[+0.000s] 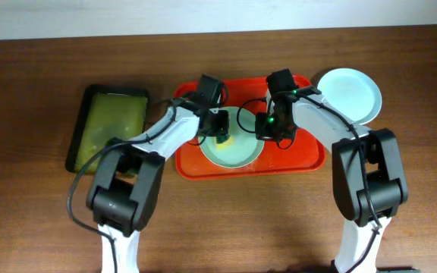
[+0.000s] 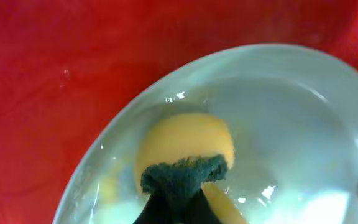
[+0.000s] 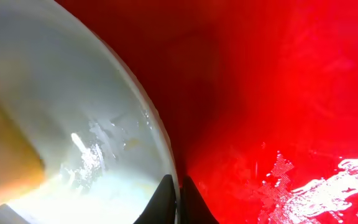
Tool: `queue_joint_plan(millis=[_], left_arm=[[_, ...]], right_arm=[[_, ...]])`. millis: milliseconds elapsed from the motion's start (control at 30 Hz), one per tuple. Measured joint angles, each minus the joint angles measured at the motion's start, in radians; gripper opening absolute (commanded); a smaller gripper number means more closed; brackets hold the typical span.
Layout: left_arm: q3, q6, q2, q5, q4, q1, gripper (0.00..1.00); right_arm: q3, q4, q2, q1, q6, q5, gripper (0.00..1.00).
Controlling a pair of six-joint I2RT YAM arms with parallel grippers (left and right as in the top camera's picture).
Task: Clean dirty plates on tray and stack at the side
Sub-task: 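Scrub the pale green plate with the sponge in the left gripper, then return the sponge to the water tray and release it with the left gripper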
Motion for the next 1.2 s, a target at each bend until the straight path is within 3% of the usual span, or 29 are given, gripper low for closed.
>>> queue_joint_plan(millis=[100,233,367,500,600,700,800,933,1000,1067,1167,1200], left_arm=[[0.005,0.047,0.003,-0.030,-0.018,0.002,0.00],[0.005,0.069,-0.029,-0.292,-0.102,-0.018,0.00],[-0.006,0.076,-0.191,-0.537,-0.141,0.012,0.00],[-0.006,0.063,-0.404,-0.581,-0.211,0.033,0.00],[-0.006,-0.011,-0.487,-0.583,-0.340,0.175,0.00],[-0.008,-0.043,-0.483,-0.480,-0.362,0.363,0.00],[-0.008,-0.053,-0.432,-0.385,-0.351,0.531,0.00],[-0.009,-0.058,-0.299,-0.290,-0.323,0.612,0.00],[-0.010,-0.058,-0.222,-0.271,-0.297,0.618,0.00],[-0.010,-0.058,-0.141,-0.262,-0.247,0.621,0.14],[-0.011,-0.065,-0.099,-0.261,-0.240,0.626,0.23],[-0.010,-0.065,-0.101,-0.261,-0.244,0.627,0.32]], right_arm=[[0.000,0.000,0.000,0.000,-0.002,0.000,0.04],[0.000,0.000,0.000,0.005,-0.008,-0.018,0.04],[0.013,-0.055,0.000,0.001,-0.028,-0.003,0.04],[0.177,-0.240,0.005,0.002,-0.093,0.035,0.04],[0.388,-0.375,-0.003,0.039,-0.135,0.196,0.04],[0.558,-0.482,-0.006,0.218,-0.152,0.652,0.04],[0.581,-0.486,-0.010,0.436,-0.172,1.160,0.04],[0.582,-0.445,-0.010,0.584,-0.187,1.610,0.04],[0.582,-0.444,-0.010,0.608,-0.240,1.714,0.04],[0.582,-0.443,-0.010,0.608,-0.264,1.749,0.04],[0.582,-0.442,-0.010,0.608,-0.277,1.765,0.04],[0.582,-0.442,-0.010,0.608,-0.282,1.769,0.04]])
